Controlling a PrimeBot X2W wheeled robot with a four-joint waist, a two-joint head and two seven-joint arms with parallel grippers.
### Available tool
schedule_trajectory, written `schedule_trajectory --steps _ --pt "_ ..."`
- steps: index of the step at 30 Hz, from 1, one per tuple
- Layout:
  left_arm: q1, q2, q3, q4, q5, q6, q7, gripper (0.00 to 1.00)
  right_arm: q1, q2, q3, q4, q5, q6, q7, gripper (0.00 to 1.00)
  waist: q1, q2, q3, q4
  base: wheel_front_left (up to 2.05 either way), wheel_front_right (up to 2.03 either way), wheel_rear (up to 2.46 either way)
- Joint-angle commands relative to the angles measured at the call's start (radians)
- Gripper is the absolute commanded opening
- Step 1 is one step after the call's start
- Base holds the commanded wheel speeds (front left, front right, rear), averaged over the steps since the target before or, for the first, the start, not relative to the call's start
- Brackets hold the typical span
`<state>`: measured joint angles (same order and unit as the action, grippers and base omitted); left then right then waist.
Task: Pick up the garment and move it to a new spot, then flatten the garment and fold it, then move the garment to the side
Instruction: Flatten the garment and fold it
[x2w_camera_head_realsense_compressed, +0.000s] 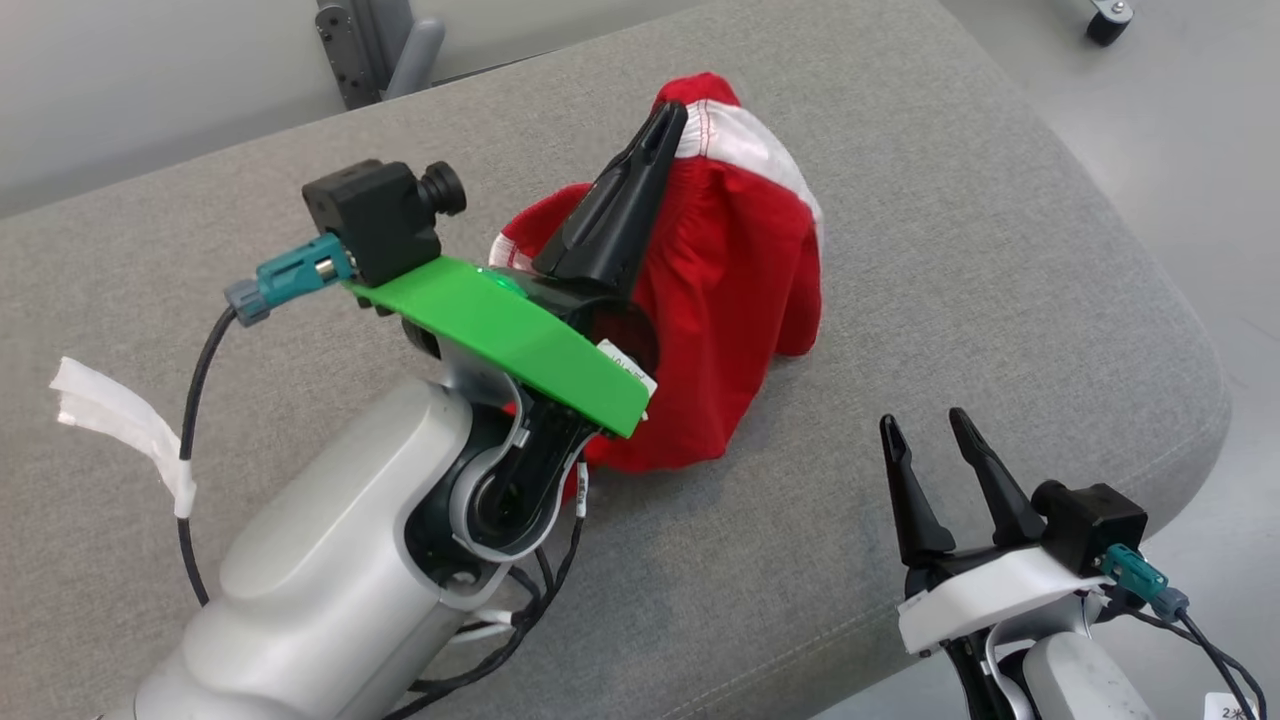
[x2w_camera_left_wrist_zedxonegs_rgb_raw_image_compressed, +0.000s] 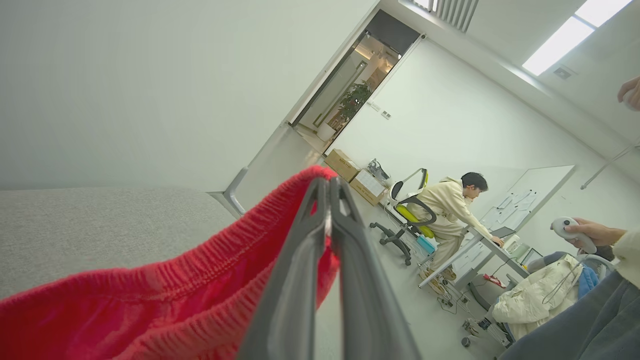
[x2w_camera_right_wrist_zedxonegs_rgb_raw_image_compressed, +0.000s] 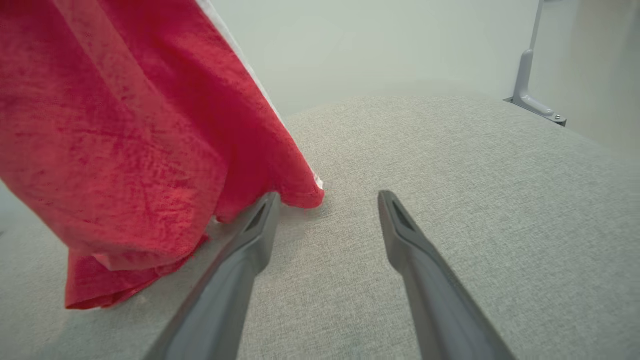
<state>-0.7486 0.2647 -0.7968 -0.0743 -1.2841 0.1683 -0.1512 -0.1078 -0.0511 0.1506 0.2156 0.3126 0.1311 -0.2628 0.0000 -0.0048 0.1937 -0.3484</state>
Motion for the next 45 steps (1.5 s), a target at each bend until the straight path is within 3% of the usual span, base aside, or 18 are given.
schedule_trajectory --steps 1,11,13,19,23,28,36,37,39,40,41,45 --pt "0.023 0.012 0.001 0.009 -0.001 -0.003 -0.004 0.00 0.006 0.000 -0.001 -0.002 0.003 -0.001 -0.003 1.00 0.0000 0.0048 0.003 -0.004 0.00 0.00 0.00" --pt "0.271 0.135 0.007 0.115 0.074 0.030 -0.097 0.00 0.028 0.000 -0.010 0.008 -0.016 -0.001 -0.003 1.00 0.0000 0.0048 0.009 0.062 0.00 0.00 0.00" --pt "0.349 0.133 0.025 0.125 0.065 0.023 -0.107 0.00 0.030 0.000 -0.011 0.013 -0.024 -0.001 -0.003 1.00 0.0000 0.0048 0.010 0.084 0.00 0.00 0.00" --pt "0.544 0.144 0.121 0.168 0.141 -0.053 -0.114 0.00 0.034 0.000 -0.018 0.023 -0.049 -0.001 -0.003 1.00 0.0000 0.0048 0.007 0.152 0.00 0.00 0.00" --pt "0.634 0.108 0.205 0.216 0.183 -0.128 -0.114 0.00 0.029 0.000 -0.022 0.032 -0.063 -0.001 -0.003 1.00 0.0000 0.0048 0.009 0.194 0.00 0.00 0.00" --pt "0.657 0.070 0.229 0.293 0.229 -0.214 -0.114 0.00 0.036 0.000 -0.020 0.043 -0.077 -0.001 -0.003 1.00 0.0000 0.0048 0.004 0.237 0.00 0.00 0.00" --pt "0.643 0.034 0.274 0.374 0.262 -0.263 -0.114 0.00 0.036 0.000 -0.015 0.051 -0.084 -0.001 -0.003 1.00 0.0000 0.0048 -0.004 0.260 0.00 0.00 0.00" --pt "0.643 0.028 0.283 0.383 0.271 -0.265 -0.114 0.05 0.035 0.000 -0.015 0.051 -0.084 -0.001 -0.003 1.00 0.0000 0.0048 -0.004 0.260 0.00 0.00 0.00" --pt "0.644 0.016 0.299 0.396 0.279 -0.269 -0.114 0.37 0.030 0.000 -0.013 0.052 -0.084 -0.001 -0.003 1.00 0.0000 0.0048 -0.002 0.259 0.00 0.00 0.00" --pt "0.643 0.013 0.307 0.402 0.288 -0.271 -0.114 0.92 0.028 0.000 -0.012 0.051 -0.085 -0.001 -0.003 1.00 0.0000 0.0048 -0.001 0.259 0.00 0.00 0.00" --pt "0.643 0.009 0.316 0.407 0.297 -0.273 -0.114 1.00 0.027 0.000 -0.012 0.051 -0.087 -0.001 -0.003 1.00 0.0000 0.0048 -0.001 0.258 0.00 0.00 0.00" --pt "0.648 -0.007 0.354 0.416 0.351 -0.270 -0.114 1.00 0.037 0.000 -0.017 0.050 -0.093 -0.001 -0.003 1.00 0.0000 0.0048 -0.005 0.257 0.00 0.00 0.00"
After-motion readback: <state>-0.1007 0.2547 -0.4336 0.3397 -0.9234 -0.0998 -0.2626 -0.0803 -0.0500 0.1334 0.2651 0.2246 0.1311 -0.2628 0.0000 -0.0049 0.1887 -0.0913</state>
